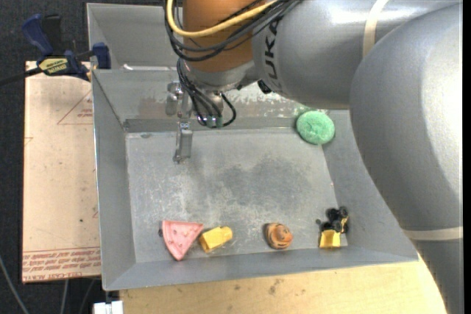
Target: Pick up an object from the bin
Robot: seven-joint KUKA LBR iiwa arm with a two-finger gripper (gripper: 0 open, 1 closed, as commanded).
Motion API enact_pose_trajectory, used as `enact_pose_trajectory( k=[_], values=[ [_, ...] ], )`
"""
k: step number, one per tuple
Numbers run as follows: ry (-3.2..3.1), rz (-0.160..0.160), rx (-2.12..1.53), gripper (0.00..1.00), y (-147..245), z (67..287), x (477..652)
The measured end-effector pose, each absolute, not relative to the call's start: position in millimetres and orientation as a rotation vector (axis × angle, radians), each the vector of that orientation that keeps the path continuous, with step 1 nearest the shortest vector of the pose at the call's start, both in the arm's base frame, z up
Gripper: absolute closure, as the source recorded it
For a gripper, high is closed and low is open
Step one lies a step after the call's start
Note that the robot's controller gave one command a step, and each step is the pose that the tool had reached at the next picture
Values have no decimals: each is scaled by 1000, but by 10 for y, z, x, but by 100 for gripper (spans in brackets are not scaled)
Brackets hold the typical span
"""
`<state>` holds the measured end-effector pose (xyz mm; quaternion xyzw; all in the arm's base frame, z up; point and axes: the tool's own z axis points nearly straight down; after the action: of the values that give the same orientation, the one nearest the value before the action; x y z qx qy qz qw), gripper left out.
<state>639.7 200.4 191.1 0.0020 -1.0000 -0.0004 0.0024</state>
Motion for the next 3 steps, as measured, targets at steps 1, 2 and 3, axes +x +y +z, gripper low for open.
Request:
enact_pose_trajectory(
  k=[1, 2, 3],
  values=[
    [-3143, -3, 2, 0, 1994, 1964, 6408],
    [-3144, -3, 138, 0, 1975, 1866, 6408],
    [-3106, -2, 493, 0, 1936, 1507, 5913]
  ],
)
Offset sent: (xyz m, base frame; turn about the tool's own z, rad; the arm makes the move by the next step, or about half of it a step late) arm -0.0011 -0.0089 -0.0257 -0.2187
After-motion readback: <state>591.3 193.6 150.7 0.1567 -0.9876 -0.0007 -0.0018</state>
